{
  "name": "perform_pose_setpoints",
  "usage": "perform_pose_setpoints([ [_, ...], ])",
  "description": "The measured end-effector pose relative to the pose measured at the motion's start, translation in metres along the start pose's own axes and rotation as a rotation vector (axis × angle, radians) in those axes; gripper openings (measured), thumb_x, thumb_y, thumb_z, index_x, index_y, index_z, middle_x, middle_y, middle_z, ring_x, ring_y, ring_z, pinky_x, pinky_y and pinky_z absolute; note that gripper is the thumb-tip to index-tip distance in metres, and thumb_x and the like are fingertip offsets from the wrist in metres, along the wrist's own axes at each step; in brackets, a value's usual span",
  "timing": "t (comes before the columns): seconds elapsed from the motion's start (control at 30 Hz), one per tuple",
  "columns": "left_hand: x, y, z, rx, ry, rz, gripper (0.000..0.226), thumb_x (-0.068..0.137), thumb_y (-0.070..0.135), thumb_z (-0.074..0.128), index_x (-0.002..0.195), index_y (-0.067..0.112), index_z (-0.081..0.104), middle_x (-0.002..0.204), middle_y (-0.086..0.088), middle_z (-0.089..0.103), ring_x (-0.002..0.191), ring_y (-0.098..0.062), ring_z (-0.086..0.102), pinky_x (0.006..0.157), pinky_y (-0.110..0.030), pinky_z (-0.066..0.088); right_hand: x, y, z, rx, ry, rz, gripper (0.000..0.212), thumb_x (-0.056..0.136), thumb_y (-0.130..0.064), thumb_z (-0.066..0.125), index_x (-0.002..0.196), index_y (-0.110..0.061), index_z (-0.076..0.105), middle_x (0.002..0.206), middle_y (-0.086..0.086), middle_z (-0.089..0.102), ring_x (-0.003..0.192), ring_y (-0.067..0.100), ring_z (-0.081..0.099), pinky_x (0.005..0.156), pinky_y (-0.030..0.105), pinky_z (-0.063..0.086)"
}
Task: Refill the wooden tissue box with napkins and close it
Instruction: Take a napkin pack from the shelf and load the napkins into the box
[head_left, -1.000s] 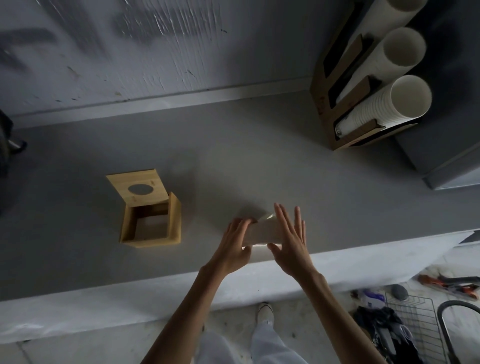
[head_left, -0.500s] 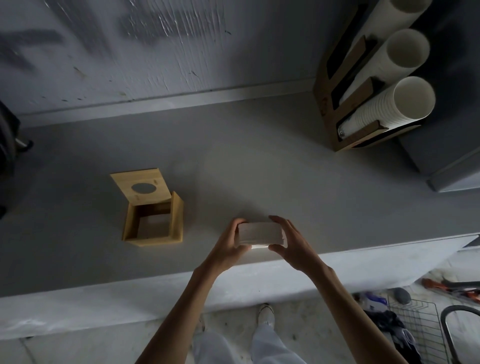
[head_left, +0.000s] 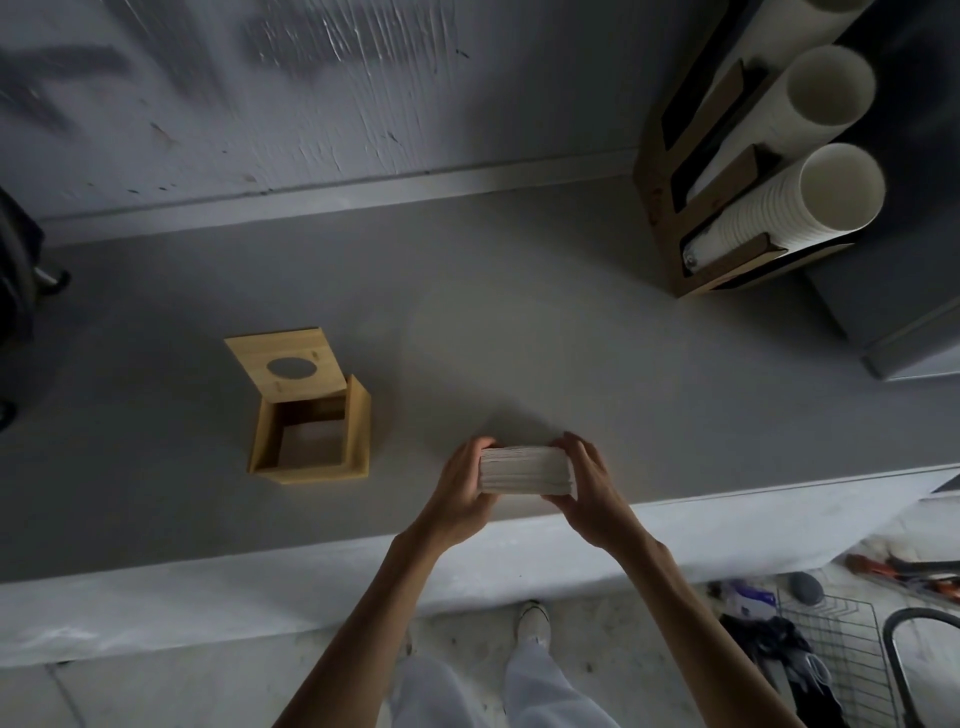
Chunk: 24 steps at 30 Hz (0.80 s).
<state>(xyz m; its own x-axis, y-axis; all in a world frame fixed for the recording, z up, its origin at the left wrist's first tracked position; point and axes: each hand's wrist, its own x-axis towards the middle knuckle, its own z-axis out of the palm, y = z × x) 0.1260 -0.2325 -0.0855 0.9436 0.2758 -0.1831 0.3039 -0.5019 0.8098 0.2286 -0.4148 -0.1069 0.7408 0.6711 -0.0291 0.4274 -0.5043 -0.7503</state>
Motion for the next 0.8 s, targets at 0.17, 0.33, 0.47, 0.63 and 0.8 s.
perform_pose_setpoints([
  [0.17, 0.003, -0.001, -0.002, 0.05, -0.019, 0.006, 0.045, 0.083, 0.012, 0.061, 0.123, 0.021, 0.042, 0.115, -0.003, 0.05, 0.105, -0.016, 0.048, 0.088, -0.035, 0.051, 0.001, 0.0, -0.002, -0.061, -0.012, -0.025, 0.062, 0.071, -0.015, 0.082, 0.123, -0.015, 0.047, 0.126, 0.004, 0.051, 0.118, 0.025, 0.047, 0.098, 0.039, 0.047],
  [0.33, 0.004, 0.001, -0.002, 0.062, 0.027, 0.018, 0.038, 0.085, 0.006, 0.056, 0.121, 0.012, 0.046, 0.111, -0.009, 0.054, 0.099, -0.017, 0.049, 0.081, -0.026, 0.045, 0.0, -0.002, -0.003, -0.064, 0.008, -0.007, 0.061, 0.071, -0.019, 0.082, 0.122, -0.016, 0.049, 0.125, 0.004, 0.052, 0.118, 0.026, 0.046, 0.097, 0.036, 0.046],
  [0.47, 0.005, 0.003, -0.002, 0.023, 0.007, 0.014, 0.038, 0.085, 0.01, 0.059, 0.121, 0.011, 0.045, 0.112, -0.011, 0.053, 0.101, -0.022, 0.051, 0.078, -0.031, 0.05, 0.001, -0.001, -0.006, -0.073, 0.004, 0.002, 0.062, 0.072, -0.022, 0.082, 0.125, -0.016, 0.051, 0.128, 0.002, 0.054, 0.125, 0.024, 0.042, 0.101, 0.04, 0.046],
  [0.63, 0.005, 0.002, -0.002, -0.022, -0.012, -0.007, 0.04, 0.087, 0.017, 0.064, 0.122, 0.013, 0.044, 0.115, -0.01, 0.056, 0.105, -0.023, 0.055, 0.085, -0.044, 0.053, -0.003, 0.002, -0.009, -0.059, 0.012, 0.02, 0.065, 0.074, -0.024, 0.081, 0.131, -0.022, 0.05, 0.131, -0.002, 0.053, 0.127, 0.021, 0.041, 0.103, 0.04, 0.045],
  [0.8, 0.004, 0.002, 0.005, 0.012, 0.037, -0.033, 0.044, 0.084, 0.013, 0.064, 0.124, 0.012, 0.044, 0.12, -0.009, 0.055, 0.111, -0.024, 0.052, 0.096, -0.045, 0.046, -0.009, 0.0, 0.0, -0.101, 0.061, 0.034, 0.074, 0.082, -0.022, 0.074, 0.145, -0.01, 0.039, 0.143, 0.008, 0.048, 0.135, 0.027, 0.037, 0.111, 0.046, 0.037],
])
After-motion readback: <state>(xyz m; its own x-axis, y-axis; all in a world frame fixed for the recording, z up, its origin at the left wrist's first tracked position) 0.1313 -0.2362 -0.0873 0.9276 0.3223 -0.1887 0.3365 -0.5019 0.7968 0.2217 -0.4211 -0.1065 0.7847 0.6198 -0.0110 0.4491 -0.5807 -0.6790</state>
